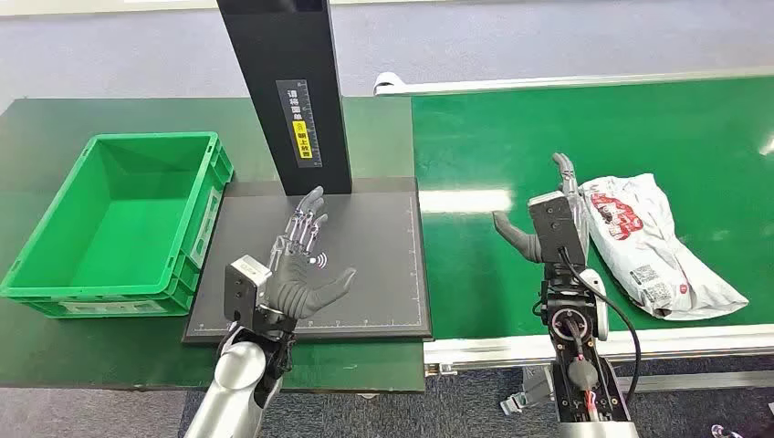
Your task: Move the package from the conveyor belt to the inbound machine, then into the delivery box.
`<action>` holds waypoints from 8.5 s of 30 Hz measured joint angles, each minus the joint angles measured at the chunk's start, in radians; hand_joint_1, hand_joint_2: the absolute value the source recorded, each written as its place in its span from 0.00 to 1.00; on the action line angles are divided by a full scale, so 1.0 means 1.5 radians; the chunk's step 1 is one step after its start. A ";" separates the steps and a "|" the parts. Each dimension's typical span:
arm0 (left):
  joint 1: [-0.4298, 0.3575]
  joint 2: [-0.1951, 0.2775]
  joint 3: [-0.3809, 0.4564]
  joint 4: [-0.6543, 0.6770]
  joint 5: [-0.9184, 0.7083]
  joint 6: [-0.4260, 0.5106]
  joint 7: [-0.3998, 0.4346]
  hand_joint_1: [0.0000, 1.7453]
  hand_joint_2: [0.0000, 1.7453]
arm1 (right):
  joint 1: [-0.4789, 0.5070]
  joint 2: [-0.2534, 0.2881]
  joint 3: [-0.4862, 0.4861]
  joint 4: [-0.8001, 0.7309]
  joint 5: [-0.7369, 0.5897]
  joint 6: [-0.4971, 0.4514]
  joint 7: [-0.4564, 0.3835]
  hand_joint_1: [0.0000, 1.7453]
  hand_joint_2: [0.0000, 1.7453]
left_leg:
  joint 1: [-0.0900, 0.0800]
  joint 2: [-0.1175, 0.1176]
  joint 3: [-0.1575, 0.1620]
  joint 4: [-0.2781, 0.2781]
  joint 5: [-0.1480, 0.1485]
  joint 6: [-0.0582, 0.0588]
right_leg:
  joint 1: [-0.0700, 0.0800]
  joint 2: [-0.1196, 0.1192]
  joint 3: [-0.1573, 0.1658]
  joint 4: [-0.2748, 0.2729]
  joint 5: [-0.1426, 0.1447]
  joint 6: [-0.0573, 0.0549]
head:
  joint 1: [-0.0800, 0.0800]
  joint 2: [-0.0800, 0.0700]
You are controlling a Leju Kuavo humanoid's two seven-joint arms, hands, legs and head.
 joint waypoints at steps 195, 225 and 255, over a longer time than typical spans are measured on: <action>-0.045 -0.003 0.052 0.040 0.118 0.095 -0.088 0.00 1.00 | -0.040 0.038 0.237 0.047 0.272 0.129 -0.187 1.00 1.00 | 0.000 0.000 -0.001 0.000 0.000 0.000 | 0.000 0.000 0.000 0.000 0.000 0.000 | 0.000 0.000; 0.010 0.006 0.066 -0.017 0.116 0.115 -0.080 0.00 1.00 | -0.085 0.033 0.279 0.131 0.065 0.142 -0.167 0.00 1.00 | 0.000 0.000 0.000 0.000 0.000 0.000 | 0.000 0.000 0.000 0.000 0.000 0.000 | 0.000 0.000; -0.018 0.037 -0.077 0.108 -0.319 0.010 0.075 0.00 1.00 | -0.074 0.047 0.143 0.067 -0.190 0.061 -0.200 0.00 1.00 | 0.000 0.000 0.000 0.000 0.000 0.000 | 0.000 0.000 0.000 0.000 0.000 0.000 | 0.000 0.000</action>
